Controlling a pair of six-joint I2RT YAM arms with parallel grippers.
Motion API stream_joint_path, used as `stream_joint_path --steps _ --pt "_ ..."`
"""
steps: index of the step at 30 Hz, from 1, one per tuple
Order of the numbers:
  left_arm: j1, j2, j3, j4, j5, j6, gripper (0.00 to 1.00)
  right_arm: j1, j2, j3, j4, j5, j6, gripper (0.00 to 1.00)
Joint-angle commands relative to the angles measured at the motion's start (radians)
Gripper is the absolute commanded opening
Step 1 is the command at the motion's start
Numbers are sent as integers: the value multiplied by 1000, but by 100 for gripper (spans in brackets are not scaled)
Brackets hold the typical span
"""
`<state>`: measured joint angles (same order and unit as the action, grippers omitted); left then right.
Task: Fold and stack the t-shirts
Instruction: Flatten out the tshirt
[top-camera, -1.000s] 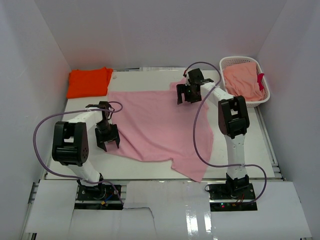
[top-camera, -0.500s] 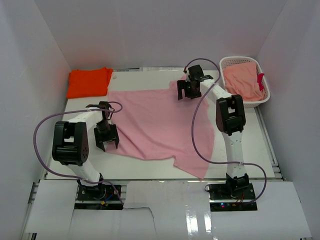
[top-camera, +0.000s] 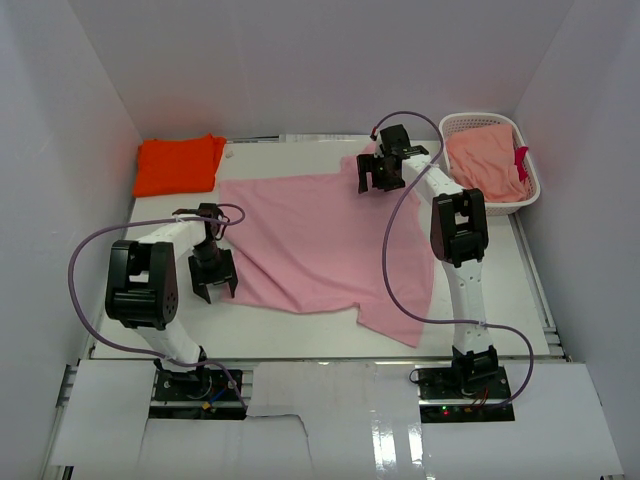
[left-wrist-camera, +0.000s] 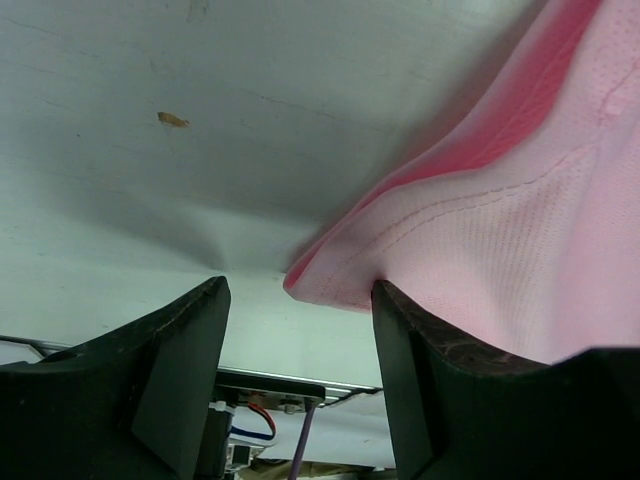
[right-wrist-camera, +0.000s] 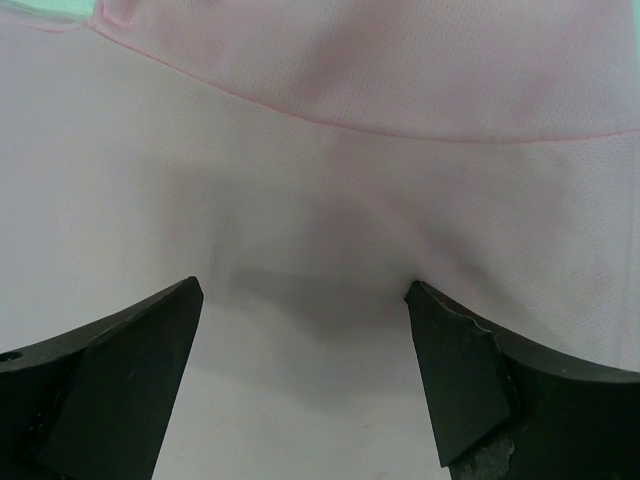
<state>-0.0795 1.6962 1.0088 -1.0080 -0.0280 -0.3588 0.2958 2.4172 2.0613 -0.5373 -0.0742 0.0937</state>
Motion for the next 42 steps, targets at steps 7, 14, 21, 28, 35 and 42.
stream_joint_path --steps 7,14,21,28,35,42 --pt "3 14 11 20 -23 -6 40 -4 20 3 -33 -4 -8 90" --pt "3 19 7 19 -21 -5 32 -4 28 11 -33 -6 -11 90" --pt "3 8 4 2 -55 -25 7 -7 40 33 -35 -6 -11 90" --pt "3 16 -9 -14 -52 -52 4 -20 56 62 -35 -4 -5 90" --pt "3 0 -21 -17 -41 -65 5 -43 71 88 -35 -9 6 90" --pt "3 3 -26 -17 -33 -66 5 -52 88 118 -38 -19 3 90"
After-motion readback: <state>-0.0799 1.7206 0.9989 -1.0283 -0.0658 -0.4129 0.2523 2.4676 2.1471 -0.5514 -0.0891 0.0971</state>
